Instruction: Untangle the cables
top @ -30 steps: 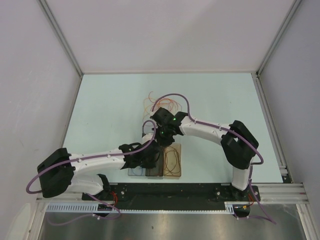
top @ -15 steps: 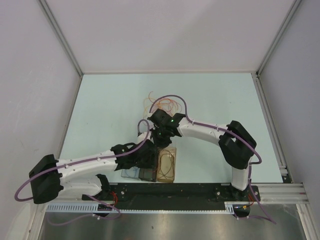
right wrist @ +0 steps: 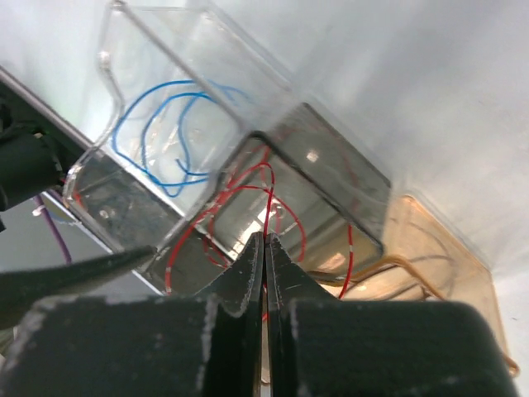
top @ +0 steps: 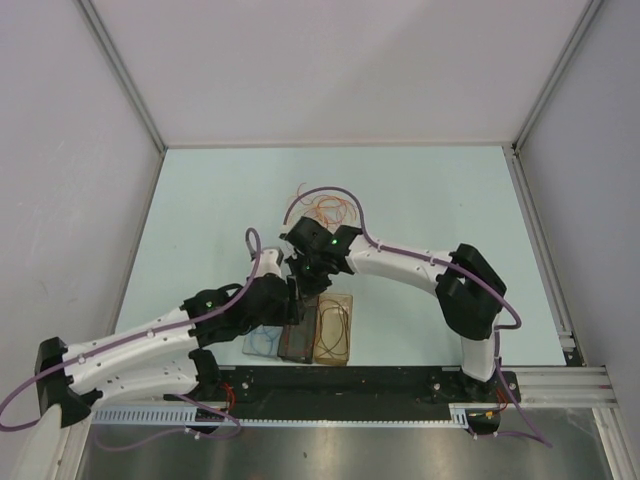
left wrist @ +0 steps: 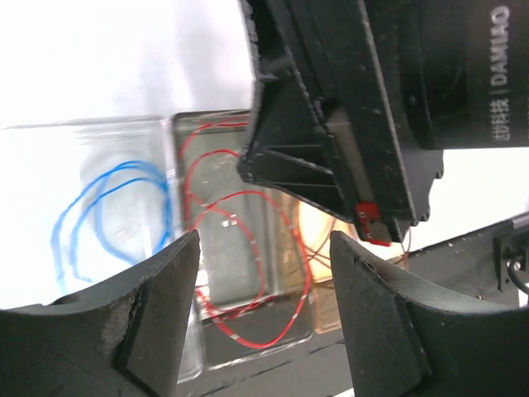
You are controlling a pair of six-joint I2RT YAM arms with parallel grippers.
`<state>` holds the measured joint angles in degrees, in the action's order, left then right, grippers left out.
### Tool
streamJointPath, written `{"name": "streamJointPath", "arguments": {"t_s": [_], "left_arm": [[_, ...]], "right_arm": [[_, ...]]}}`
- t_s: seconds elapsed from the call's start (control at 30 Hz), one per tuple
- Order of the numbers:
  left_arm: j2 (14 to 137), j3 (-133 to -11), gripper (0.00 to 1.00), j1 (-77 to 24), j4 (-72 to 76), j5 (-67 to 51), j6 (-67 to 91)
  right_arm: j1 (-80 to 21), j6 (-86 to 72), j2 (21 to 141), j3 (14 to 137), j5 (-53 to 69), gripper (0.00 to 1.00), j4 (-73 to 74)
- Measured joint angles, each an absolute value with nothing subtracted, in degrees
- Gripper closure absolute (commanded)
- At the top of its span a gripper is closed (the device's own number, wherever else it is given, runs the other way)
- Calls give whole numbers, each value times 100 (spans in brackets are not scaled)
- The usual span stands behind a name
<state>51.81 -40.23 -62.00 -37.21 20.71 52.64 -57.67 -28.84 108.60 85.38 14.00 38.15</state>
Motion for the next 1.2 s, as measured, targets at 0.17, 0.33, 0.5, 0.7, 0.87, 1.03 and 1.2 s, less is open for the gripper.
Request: {"name": "streamJointPath", "arguments": {"t_s": [0.17,0.33,0.5,0.7,0.87,1.03,1.2], "left_arm": [[4563,-4034,27,-6202,-4298,2383,5389],[4106,-4097,24,-6202,-4705,2694,5422],[4073,-4204,19,-6202,-4888,2989,5404],[4351,-4624,16,-6075,-4987,3350,5194],[4615,-4895,17,-5382,-4630,3262,4722],[5319,-4932,22,-4427,-3881,2735,4025],[6984,-5474,31,-3907,-3109,2237,3465]], "right_arm": [[-5896,-2884,11085,8659,1400,100,3828],[-5959,-2888,11312,8641,1404,76,3927],[-5966,-2864,11312,8707,1396,53,4038],[-5826,-2753,11030,9067,1337,27,4309],[-5356,-2694,10217,9126,1391,20,4418],[-4696,-2674,9240,8969,1133,18,4460],[-3907,-2689,8250,8088,899,18,4383]]}}
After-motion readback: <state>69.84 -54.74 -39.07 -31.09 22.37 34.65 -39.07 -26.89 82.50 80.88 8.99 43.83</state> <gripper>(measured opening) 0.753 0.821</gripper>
